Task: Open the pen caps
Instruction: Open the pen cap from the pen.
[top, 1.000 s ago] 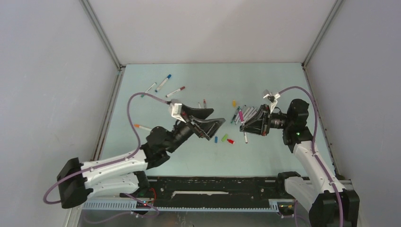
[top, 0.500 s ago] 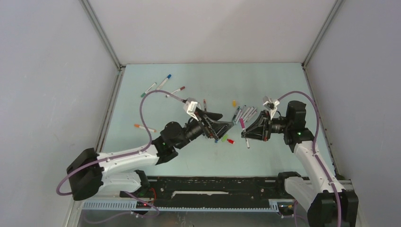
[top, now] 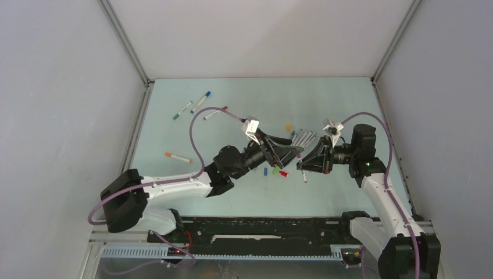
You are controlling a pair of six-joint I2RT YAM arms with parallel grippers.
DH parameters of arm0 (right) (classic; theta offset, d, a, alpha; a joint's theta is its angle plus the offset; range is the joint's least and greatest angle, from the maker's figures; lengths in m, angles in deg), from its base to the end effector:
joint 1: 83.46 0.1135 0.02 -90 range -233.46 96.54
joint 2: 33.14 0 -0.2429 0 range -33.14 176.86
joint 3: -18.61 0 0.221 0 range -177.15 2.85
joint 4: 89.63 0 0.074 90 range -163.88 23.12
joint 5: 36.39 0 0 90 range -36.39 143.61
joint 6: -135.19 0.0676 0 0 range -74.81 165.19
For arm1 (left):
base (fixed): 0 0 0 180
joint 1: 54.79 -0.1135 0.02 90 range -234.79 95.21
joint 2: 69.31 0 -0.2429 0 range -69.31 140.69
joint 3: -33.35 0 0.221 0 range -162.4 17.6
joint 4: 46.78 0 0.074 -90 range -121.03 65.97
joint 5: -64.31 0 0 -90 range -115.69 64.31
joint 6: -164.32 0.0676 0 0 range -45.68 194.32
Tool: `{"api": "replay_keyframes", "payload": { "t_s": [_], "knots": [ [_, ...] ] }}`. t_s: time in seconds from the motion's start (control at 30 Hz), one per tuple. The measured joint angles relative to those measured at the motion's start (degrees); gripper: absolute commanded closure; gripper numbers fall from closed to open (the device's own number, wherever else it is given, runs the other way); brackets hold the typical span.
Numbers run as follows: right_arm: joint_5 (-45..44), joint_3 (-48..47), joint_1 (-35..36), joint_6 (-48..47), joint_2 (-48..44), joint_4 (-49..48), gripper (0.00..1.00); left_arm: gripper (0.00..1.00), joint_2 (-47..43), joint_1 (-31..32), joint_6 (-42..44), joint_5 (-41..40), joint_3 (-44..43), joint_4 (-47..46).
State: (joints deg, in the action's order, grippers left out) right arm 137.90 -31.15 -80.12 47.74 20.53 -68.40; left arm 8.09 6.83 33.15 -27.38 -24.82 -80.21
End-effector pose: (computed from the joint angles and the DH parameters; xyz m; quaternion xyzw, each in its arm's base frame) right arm 0.1655 0.0770 0.2598 -0.3641 0.6233 0.5860 0.3680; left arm 0.1505 -0.2744 0.3125 0.0976 0.6065 -0.6109 0.4994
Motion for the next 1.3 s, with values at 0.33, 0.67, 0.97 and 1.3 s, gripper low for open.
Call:
{"api": "replay_keyframes", "payload": {
  "t_s": [0.33, 0.67, 0.97, 1.3],
  "knots": [
    [0.00, -0.02, -0.09, 0.00, 0.00, -0.02, 1.00, 0.46, 3.41, 1.38, -0.92, -2.91, -2.10, 2.62],
    [-0.02, -0.02, -0.09, 0.00, 0.00, 0.00, 1.00, 0.75, 5.95, 1.60, -1.99, -2.47, -3.80, 3.48],
    [-0.15, -0.02, -0.07, 0.02, 0.57, 0.66, 1.00, 1.00, 6.05, 1.66, 0.02, -2.03, -5.31, 6.10],
    [-0.42, 1.09, 2.99, -0.61, 2.54, -2.05, 1.00, 1.00, 0.37, -9.07, 8.02, -9.09, -12.66, 11.21]
  ]
}}
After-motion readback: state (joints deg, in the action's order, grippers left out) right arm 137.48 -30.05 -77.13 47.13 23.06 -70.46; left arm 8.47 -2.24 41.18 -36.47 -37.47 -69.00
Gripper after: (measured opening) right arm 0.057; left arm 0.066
